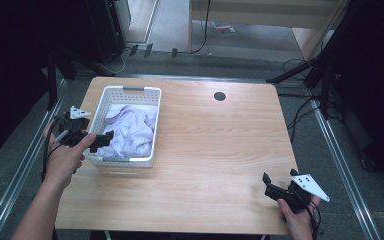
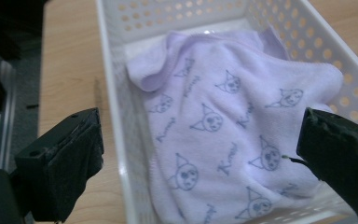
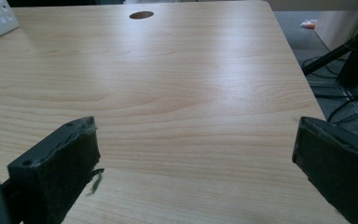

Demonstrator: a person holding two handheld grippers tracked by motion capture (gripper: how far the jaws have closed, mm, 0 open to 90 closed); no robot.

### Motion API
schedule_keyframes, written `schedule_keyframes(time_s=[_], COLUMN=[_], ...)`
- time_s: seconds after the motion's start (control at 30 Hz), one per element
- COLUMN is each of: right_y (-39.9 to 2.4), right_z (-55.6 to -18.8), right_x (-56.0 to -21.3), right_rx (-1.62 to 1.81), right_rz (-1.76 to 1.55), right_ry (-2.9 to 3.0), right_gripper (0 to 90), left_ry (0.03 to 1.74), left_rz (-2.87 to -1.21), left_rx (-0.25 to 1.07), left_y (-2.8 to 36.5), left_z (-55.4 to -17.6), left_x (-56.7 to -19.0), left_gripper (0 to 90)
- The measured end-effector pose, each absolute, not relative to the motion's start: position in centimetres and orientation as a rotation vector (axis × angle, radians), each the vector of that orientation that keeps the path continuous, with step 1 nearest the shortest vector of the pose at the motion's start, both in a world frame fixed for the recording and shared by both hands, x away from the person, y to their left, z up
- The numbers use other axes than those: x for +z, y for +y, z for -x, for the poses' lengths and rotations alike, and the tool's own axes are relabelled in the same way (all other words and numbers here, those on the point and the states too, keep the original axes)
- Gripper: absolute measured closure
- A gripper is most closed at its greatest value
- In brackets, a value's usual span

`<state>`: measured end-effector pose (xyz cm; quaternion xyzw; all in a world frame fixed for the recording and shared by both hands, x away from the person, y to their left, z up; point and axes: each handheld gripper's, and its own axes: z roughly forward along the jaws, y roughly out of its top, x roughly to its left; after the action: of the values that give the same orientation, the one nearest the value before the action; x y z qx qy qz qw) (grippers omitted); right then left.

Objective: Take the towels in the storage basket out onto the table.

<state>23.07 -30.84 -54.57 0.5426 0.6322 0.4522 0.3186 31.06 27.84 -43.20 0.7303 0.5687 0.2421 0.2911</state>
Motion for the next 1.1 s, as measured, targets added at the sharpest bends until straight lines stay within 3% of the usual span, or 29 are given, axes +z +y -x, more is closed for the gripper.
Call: schedule_keyframes(time_s=[0.43, 0.67, 1.1], right_y=[-30.9, -31.0, -31.0], right_z=[-23.0, -23.1, -23.1], right_x=[-54.6, -54.6, -54.6], right_rx=[1.193, 1.189, 1.185], right_rz=[-1.445, -1.459, -1.459], right_ry=[1.646, 1.641, 1.638], right_gripper=[0.5, 0.5, 0.5], left_ry=[1.56, 1.573, 1.733], left_rz=[-2.16, -2.196, -2.325], left_rx=[0.423, 0.212, 0.248], left_y=[25.1, 24.4, 22.7], left_z=[-35.3, -37.8, -40.4], left_x=[-45.2, -46.2, -49.1], left_gripper=[0.9, 0.2, 0.0])
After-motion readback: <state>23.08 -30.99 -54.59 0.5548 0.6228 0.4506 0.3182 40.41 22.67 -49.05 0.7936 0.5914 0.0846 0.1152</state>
